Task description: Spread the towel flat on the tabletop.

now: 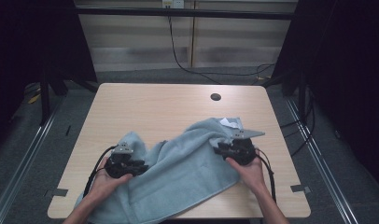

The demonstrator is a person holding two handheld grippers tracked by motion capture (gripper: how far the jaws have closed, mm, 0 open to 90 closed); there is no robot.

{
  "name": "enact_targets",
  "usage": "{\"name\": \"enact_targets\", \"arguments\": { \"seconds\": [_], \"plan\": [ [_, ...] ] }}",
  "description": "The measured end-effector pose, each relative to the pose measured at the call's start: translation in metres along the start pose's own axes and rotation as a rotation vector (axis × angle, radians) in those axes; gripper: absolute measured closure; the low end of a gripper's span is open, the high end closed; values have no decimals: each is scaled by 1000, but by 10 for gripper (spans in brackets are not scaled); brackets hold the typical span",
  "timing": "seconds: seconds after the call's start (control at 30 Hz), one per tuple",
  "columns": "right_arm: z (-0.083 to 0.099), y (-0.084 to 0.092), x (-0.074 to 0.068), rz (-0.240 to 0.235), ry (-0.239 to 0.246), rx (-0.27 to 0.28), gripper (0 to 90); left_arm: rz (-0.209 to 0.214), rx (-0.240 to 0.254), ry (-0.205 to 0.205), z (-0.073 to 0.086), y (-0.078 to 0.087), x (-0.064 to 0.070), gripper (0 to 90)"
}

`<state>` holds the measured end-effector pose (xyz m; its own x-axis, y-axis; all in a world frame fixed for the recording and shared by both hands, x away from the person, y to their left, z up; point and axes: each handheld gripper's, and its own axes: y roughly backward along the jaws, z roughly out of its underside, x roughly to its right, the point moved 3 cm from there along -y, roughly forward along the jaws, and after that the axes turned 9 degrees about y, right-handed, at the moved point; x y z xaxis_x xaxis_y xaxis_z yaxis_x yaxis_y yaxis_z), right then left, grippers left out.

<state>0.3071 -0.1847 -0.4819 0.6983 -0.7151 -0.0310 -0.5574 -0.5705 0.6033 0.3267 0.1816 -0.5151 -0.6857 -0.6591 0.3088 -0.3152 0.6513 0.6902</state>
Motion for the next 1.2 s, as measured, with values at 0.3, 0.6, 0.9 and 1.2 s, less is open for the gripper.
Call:
{"name": "enact_targets", "arguments": {
  "seconds": [0.3, 0.6, 0.9, 1.2],
  "plan": [
    [36, -18, -30, -40, 42, -142, 633, -40, 38, 27, -12, -13, -6, 694],
    [39, -16, 14, 79, 27, -140, 634, -90, 77, 63, -16, -7, -20, 548],
    [45, -9, 72, 206, -43, -135, 624, -68, 29, 63, -5, -3, -19, 514],
    [45, -13, 87, 259, -60, -98, 613, 29, -68, -1, 22, 13, 22, 553]
  ]
}}
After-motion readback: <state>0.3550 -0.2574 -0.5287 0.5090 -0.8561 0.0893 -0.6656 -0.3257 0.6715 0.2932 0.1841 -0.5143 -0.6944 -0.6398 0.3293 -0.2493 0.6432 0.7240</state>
